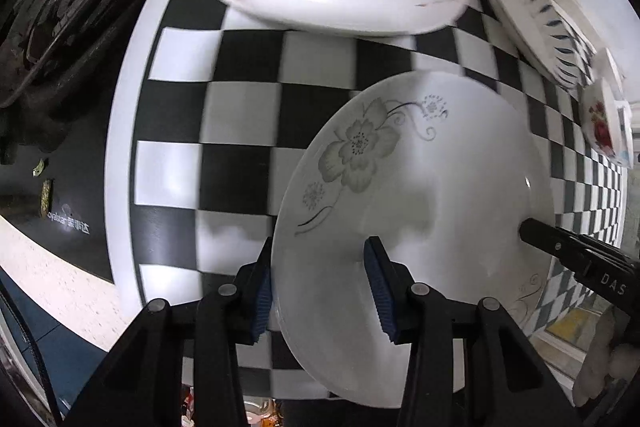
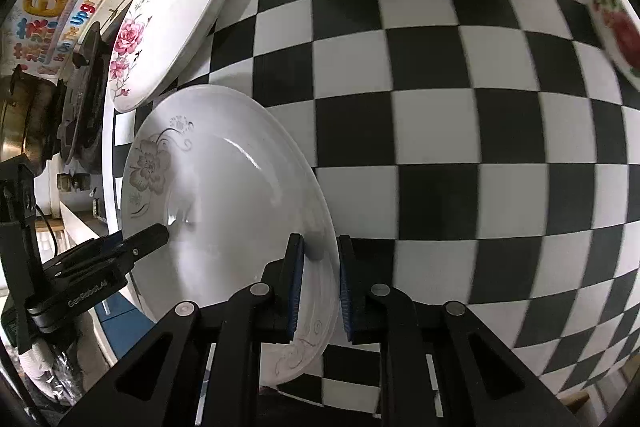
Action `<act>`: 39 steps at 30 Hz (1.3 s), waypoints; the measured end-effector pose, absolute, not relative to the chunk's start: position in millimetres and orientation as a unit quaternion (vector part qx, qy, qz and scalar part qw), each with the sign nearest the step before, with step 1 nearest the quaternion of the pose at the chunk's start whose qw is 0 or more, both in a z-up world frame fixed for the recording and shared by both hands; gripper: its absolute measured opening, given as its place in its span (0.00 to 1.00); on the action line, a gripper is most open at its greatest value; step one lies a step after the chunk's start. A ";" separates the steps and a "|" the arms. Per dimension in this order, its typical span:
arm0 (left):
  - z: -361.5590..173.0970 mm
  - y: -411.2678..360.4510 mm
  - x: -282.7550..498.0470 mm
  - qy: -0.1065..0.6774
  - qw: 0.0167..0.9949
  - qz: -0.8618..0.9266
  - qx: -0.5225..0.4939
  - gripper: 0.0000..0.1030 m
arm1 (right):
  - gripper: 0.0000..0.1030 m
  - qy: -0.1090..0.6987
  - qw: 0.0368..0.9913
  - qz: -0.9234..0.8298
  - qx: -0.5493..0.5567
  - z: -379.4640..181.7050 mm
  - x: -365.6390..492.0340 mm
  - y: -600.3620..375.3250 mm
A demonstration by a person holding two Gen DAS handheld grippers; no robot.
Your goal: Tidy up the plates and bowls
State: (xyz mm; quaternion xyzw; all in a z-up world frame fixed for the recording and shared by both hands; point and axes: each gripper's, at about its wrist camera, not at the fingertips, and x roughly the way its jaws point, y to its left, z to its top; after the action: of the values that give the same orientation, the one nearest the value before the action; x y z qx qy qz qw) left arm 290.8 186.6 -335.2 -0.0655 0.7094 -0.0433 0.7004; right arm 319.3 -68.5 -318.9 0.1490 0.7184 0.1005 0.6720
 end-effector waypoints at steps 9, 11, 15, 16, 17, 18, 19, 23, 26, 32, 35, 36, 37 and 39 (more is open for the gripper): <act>-284.2 122.3 267.5 0.696 0.714 -0.057 -0.050 0.39 | 0.17 0.705 0.681 0.097 0.170 -299.5 303.6 -129.9; -276.6 110.4 264.1 0.695 0.714 -0.061 -0.047 0.39 | 0.17 0.702 0.685 0.096 0.170 -295.1 301.1 -147.3; -271.9 94.7 258.9 0.697 0.714 -0.061 -0.039 0.39 | 0.16 0.693 0.695 0.093 0.169 -287.9 300.7 -177.4; -269.3 86.7 254.8 0.697 0.713 -0.061 -0.038 0.39 | 0.16 0.692 0.696 0.093 0.169 -287.2 300.2 -184.5; -269.7 85.1 254.2 0.698 0.713 -0.062 -0.036 0.39 | 0.16 0.690 0.698 0.092 0.169 -286.3 301.1 -192.0; -268.5 81.0 251.5 0.698 0.712 -0.062 -0.035 0.39 | 0.16 0.689 0.699 0.092 0.170 -286.4 301.6 -199.3; -266.0 77.5 247.9 0.700 0.711 -0.062 -0.035 0.39 | 0.16 0.688 0.699 0.091 0.172 -287.1 302.5 -206.4; -263.8 74.8 235.5 0.704 0.707 -0.055 -0.026 0.39 | 0.16 0.690 0.695 0.090 0.177 -294.9 302.8 -224.4; -261.1 71.2 227.6 0.708 0.704 -0.050 -0.027 0.39 | 0.16 0.695 0.691 0.092 0.177 -302.8 302.1 -231.3; -251.6 60.3 220.5 0.713 0.700 -0.036 -0.026 0.39 | 0.16 0.702 0.684 0.098 0.174 -315.0 302.6 -231.3; -244.8 64.0 206.2 0.715 0.698 -0.029 -0.023 0.39 | 0.16 0.702 0.685 0.101 0.167 -317.1 303.7 -234.1; -242.2 65.3 202.0 0.716 0.697 -0.027 -0.022 0.39 | 0.16 0.702 0.685 0.101 0.165 -317.4 303.8 -234.5; -237.6 66.2 197.8 0.714 0.699 -0.025 -0.020 0.39 | 0.16 0.703 0.685 0.102 0.162 -317.9 304.1 -234.6; -238.7 60.6 204.9 0.714 0.700 -0.023 -0.018 0.39 | 0.16 0.705 0.683 0.109 0.157 -319.7 304.7 -235.8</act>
State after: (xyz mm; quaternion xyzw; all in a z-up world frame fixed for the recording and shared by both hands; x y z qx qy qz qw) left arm 204.9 60.6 -238.7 -0.0180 0.7140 -0.0226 0.6996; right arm 304.7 -235.8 -319.7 0.1574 0.7049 0.1093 0.6829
